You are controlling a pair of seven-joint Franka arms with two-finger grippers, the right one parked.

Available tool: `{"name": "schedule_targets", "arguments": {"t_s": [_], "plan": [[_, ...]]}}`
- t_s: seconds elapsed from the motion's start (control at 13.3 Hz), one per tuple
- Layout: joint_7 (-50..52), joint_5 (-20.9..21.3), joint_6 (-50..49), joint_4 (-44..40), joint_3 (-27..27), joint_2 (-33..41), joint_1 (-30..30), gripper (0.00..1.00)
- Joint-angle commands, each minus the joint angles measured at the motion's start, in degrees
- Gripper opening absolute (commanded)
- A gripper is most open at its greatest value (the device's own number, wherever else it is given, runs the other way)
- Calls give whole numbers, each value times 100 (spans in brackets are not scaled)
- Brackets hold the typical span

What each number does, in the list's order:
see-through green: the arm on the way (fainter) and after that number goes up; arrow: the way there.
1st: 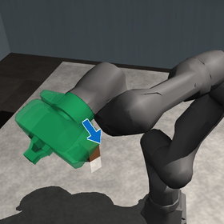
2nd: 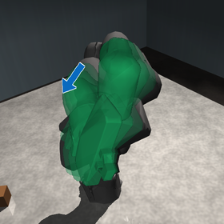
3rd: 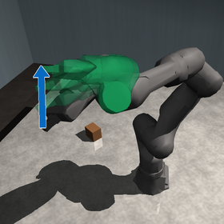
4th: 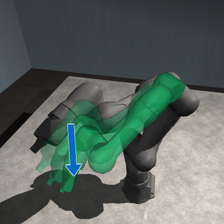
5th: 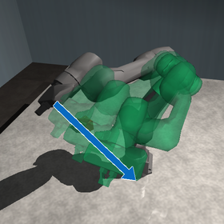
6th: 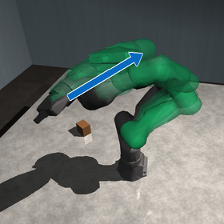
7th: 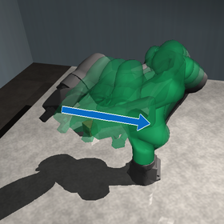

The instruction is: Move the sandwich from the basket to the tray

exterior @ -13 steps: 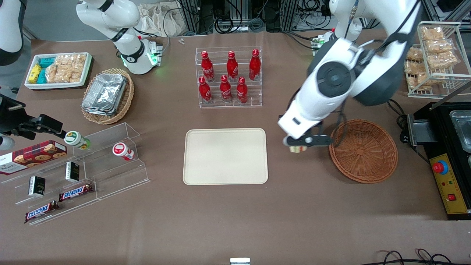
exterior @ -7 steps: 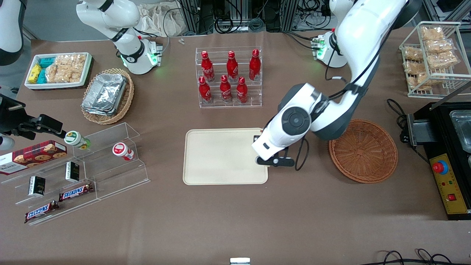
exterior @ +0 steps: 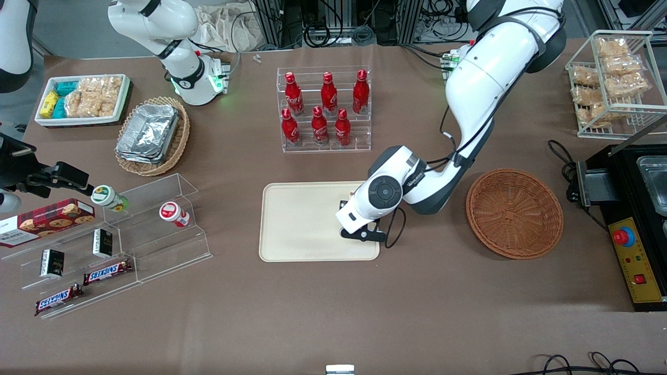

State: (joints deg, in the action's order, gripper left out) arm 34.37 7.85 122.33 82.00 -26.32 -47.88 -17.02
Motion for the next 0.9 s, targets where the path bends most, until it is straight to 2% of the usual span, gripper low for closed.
{"name": "schedule_targets", "arguments": {"t_s": [0.0, 0.08, 0.3, 0.83], "plan": [[367, 129, -60, -184, 136, 24, -135, 74], [543, 173, -121, -184, 136, 68, -126, 99], [695, 270, -1058, -123, 127, 804, -47, 100], [-612, 156, -2985, -79, 101, 2466, 1401, 100]]}}
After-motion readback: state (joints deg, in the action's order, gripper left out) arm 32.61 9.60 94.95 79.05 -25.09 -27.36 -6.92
